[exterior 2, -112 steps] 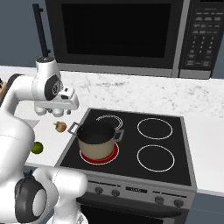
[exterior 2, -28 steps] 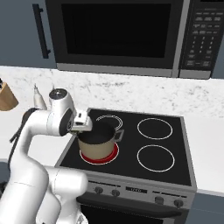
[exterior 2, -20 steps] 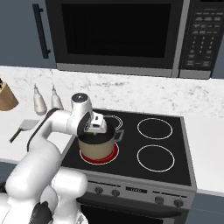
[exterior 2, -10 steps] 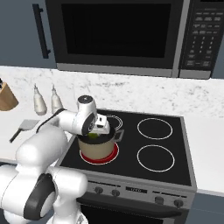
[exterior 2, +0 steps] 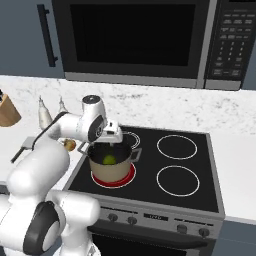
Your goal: Put the lime and onion in the pot. Retrieve the spatula and lightly stir the vegetables in the pot.
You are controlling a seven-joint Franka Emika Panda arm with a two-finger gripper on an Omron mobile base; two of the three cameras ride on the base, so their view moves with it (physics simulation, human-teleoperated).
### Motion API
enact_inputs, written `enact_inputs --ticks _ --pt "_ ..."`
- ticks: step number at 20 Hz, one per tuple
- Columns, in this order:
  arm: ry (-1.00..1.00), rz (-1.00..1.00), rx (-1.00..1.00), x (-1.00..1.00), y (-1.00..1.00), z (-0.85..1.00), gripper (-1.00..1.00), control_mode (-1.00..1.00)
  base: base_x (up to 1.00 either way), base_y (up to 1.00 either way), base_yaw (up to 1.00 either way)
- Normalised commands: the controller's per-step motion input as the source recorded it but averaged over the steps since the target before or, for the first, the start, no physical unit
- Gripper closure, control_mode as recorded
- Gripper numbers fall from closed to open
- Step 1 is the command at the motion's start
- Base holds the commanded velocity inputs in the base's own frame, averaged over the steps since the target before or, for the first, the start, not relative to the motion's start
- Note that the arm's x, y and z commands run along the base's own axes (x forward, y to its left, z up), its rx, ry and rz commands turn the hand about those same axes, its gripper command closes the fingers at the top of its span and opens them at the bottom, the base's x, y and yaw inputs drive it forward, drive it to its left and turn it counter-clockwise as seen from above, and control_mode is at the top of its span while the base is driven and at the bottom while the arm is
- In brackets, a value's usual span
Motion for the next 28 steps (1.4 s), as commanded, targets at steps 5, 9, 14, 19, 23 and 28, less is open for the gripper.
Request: enact_inputs --ticks 5,9,14,19,23,28 --pt "-0.04 0.01 -0.17 -0.41 0.98 0.69 -1.0 -1.0 0.0 0.0 0.0" --pt "0.0 0.05 -0.19 0.01 1.0 -0.01 -1.0 -1.0 0.0 0.0 0.0" --pt "0.0 0.07 -0.14 0.33 1.0 -0.26 -1.0 -1.0 0.0 0.0 0.0" --pt "0.0 0.16 -0.07 0.53 0.74 -0.26 -1.0 -1.0 0.0 0.0 0.0" --pt "0.07 0.17 -0.02 0.79 0.46 -0.61 -1.0 -1.0 0.0 0.0 0.0" --pt "0.08 0.12 0.0 0.67 0.09 -0.51 -1.0 -1.0 0.0 0.0 0.0"
